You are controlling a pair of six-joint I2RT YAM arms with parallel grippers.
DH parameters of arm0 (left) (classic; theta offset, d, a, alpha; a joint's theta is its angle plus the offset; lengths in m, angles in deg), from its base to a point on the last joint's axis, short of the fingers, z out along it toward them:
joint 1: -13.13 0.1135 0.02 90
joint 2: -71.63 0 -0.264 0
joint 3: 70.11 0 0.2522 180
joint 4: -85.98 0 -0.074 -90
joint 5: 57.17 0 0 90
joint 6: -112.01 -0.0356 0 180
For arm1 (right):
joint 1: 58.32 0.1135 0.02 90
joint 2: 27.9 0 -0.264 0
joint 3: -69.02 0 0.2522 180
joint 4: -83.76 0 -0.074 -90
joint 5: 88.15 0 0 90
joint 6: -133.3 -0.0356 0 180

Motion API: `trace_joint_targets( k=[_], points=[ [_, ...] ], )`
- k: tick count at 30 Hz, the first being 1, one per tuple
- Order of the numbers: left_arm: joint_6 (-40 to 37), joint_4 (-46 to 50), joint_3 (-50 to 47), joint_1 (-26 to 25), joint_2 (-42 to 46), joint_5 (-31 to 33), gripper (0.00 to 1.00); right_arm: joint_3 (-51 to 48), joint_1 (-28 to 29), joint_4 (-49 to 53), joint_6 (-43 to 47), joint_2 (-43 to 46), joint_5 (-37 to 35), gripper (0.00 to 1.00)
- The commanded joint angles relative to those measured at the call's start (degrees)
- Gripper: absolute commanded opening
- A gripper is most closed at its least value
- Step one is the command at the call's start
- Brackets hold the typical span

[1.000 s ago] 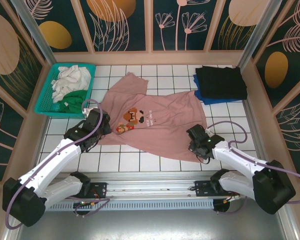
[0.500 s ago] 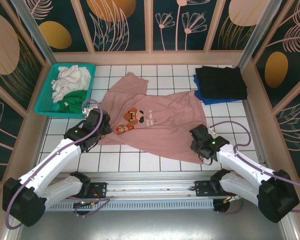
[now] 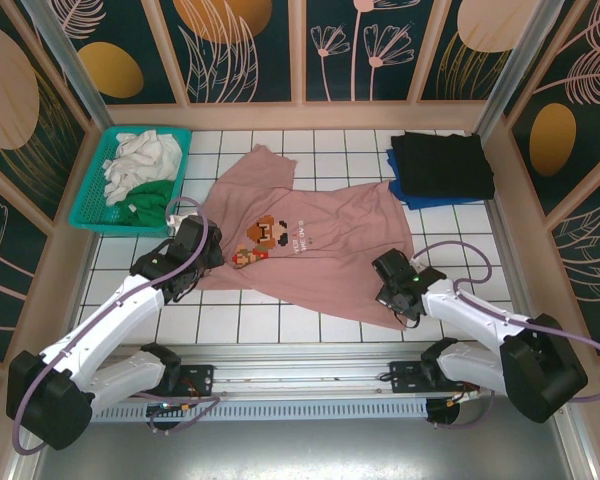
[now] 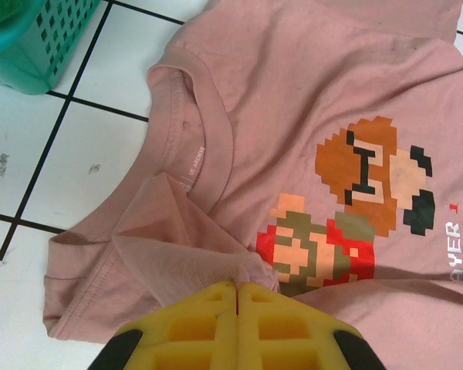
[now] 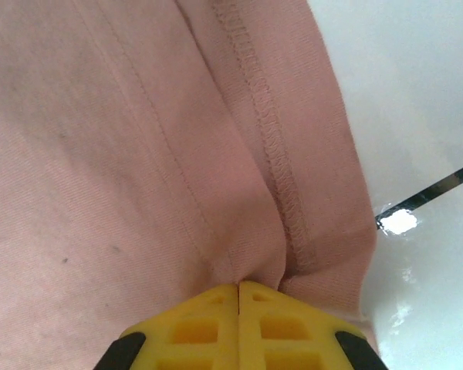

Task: Fold and stack the t-shirts

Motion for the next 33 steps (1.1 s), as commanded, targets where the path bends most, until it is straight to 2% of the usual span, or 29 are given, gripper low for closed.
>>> trace_joint_targets(
  k=[1,7,12,21,28,33],
  points=[
    [-1.2,-0.6,0.2,-0.3,0.1,0.7,0.0,0.9,0.3,1.9,-0.2,1.4,-1.7,0.0],
    [-1.3,-0.3,0.4,-0.2,0.4,0.7,0.0,4.3,0.4,6.0,0.5,6.6,-3.4,0.0],
    [-1.6,0.5,2.5,-0.3,1.1,-0.4,0.0,11.3,1.1,13.5,0.4,12.9,-8.7,0.0],
    [-2.1,8.2,8.2,-0.2,6.8,2.5,0.0,22.0,1.1,22.6,1.3,25.8,-15.8,0.0],
    [-1.6,13.0,11.0,-0.3,11.3,3.9,0.0,25.9,1.1,23.5,5.5,31.0,-14.9,0.0],
    [-2.1,15.4,10.9,-0.3,15.3,2.0,0.0,24.2,1.1,20.9,7.0,34.3,-12.1,0.0]
  ],
)
